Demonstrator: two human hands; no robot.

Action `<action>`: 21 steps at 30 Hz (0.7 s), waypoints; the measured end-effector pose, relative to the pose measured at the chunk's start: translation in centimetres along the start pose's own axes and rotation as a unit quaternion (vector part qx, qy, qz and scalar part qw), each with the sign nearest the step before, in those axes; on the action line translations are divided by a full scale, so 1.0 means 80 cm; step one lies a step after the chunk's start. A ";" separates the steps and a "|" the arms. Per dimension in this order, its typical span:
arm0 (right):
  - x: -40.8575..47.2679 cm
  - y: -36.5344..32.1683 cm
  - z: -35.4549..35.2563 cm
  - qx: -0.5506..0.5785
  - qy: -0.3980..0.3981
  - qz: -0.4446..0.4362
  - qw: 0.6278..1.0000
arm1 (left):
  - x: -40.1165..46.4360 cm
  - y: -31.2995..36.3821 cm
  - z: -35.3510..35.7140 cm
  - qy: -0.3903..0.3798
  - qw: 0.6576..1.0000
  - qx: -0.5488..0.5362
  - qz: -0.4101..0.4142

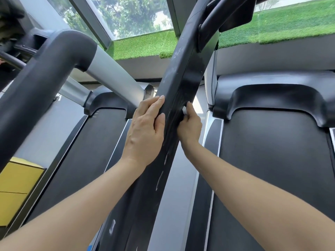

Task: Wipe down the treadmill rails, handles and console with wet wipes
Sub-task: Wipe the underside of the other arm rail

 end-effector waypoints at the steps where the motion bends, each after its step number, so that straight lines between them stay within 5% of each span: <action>1: 0.001 0.000 0.000 0.006 0.002 0.007 1.000 | 0.000 0.001 0.000 0.001 1.000 0.002 0.000; 21: -0.106 -0.015 0.002 0.069 -0.111 -0.067 0.989 | -0.001 0.002 -0.001 0.004 0.999 0.039 0.002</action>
Point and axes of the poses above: each hand's wrist, its own x-axis towards the middle knuckle, its own z-axis out of the palm, y = z × x, the point moved 7 cm from there along x, towards the middle knuckle, and after that the axes turned 10 degrees about x, right-handed, at the moved point
